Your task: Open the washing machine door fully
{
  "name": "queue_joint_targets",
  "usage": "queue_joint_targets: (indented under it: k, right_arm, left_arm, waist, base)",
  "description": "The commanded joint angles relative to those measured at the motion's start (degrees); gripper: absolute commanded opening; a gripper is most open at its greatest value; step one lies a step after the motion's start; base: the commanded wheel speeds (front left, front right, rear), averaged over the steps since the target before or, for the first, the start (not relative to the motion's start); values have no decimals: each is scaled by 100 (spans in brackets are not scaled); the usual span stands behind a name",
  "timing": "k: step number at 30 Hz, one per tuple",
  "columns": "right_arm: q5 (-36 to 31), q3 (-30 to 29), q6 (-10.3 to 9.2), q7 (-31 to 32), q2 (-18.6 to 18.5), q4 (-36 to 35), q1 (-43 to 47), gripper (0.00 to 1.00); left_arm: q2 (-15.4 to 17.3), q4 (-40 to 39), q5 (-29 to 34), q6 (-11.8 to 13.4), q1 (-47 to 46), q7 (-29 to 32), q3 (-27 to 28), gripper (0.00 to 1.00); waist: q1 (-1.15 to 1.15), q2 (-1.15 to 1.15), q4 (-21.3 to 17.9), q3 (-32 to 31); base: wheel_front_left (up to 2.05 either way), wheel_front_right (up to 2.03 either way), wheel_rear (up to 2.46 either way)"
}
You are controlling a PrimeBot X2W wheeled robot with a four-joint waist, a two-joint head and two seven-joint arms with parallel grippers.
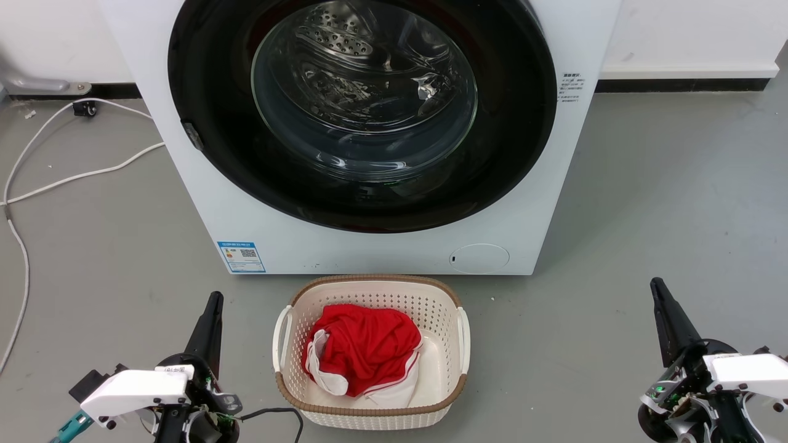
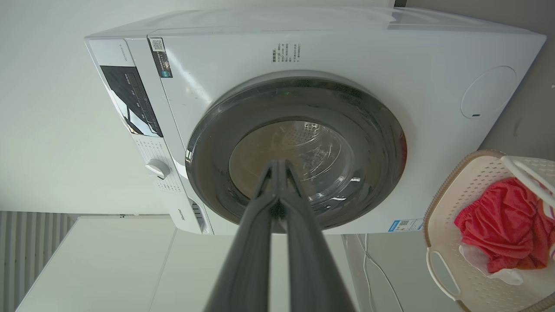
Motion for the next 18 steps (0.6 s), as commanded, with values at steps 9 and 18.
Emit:
queue_joint_targets:
  k: [9,18]
  right_arm:
    - [-41,-21,0,24,22,12,-74,0]
    - [-36,47,0,-130,19,-39,90,100]
  left_arm:
    - [-8,5,33,-16,-47,20,19,0]
    - [-26,12,14,0,21,-129,-128,100]
  waist:
    - [0,0,0,0]
    - [0,0,-4,0]
  base:
    - [0,0,0]
    - [0,0,0]
